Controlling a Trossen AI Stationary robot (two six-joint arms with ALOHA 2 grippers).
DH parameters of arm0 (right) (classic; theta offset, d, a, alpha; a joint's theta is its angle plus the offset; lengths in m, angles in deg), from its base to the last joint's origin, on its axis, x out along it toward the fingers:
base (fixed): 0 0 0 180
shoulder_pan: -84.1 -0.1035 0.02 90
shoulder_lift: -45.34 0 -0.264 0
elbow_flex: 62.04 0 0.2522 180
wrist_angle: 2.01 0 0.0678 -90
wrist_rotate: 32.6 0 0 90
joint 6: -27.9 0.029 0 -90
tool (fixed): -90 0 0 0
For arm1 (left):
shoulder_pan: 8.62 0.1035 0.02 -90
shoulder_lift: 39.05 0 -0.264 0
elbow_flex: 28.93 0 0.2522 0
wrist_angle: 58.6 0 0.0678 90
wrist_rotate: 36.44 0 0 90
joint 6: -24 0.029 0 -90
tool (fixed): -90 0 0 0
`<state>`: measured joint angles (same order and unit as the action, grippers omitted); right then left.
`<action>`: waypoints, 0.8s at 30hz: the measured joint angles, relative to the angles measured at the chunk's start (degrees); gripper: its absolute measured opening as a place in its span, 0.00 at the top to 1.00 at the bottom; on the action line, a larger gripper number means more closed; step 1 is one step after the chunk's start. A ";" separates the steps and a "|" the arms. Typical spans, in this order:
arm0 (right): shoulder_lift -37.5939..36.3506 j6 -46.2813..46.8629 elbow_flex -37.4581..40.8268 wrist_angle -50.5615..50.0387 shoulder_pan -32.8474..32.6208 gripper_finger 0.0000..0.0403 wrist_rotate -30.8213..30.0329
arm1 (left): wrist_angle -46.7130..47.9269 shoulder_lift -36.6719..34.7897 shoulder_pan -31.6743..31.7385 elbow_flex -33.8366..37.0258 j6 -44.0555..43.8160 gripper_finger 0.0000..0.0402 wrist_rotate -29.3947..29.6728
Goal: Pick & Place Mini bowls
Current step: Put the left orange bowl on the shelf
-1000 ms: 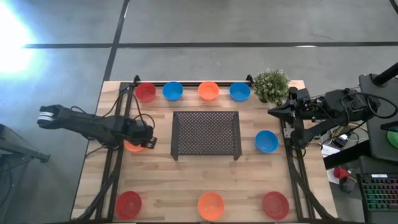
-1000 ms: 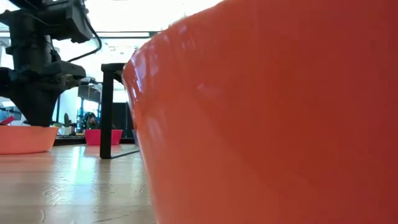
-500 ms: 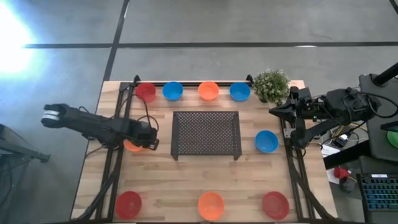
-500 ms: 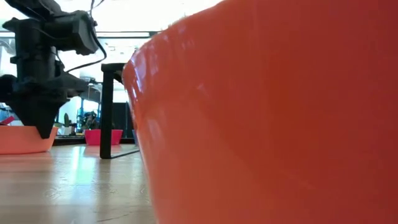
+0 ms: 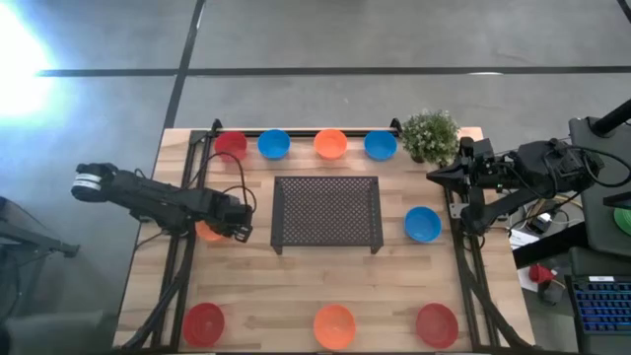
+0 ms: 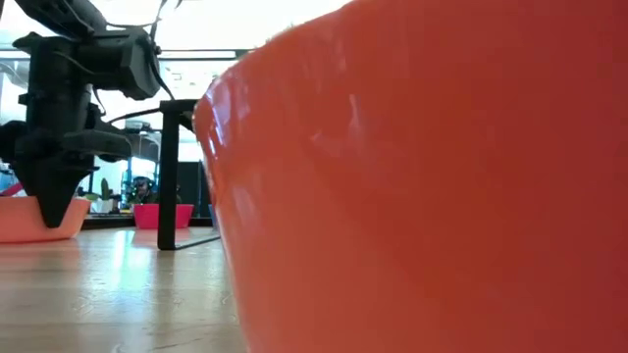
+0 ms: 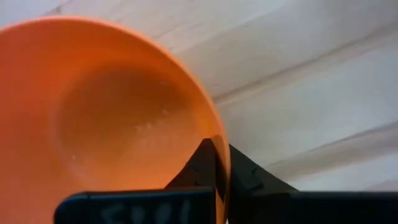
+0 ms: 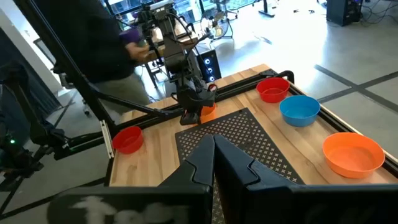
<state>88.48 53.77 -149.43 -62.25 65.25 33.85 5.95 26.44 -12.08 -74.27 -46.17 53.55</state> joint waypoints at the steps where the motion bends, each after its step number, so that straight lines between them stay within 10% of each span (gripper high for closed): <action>1: 0.00 0.01 0.00 0.02 0.00 0.98 -0.10 | 0.31 -0.04 0.00 -0.75 0.46 0.99 -0.21; 24: 0.00 -0.88 0.00 0.00 0.00 0.98 -0.46 | 17.78 1.18 0.00 -33.22 16.98 1.00 3.62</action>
<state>88.48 52.89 -149.43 -62.24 65.25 33.39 23.73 27.62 -12.08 -107.49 -29.19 57.16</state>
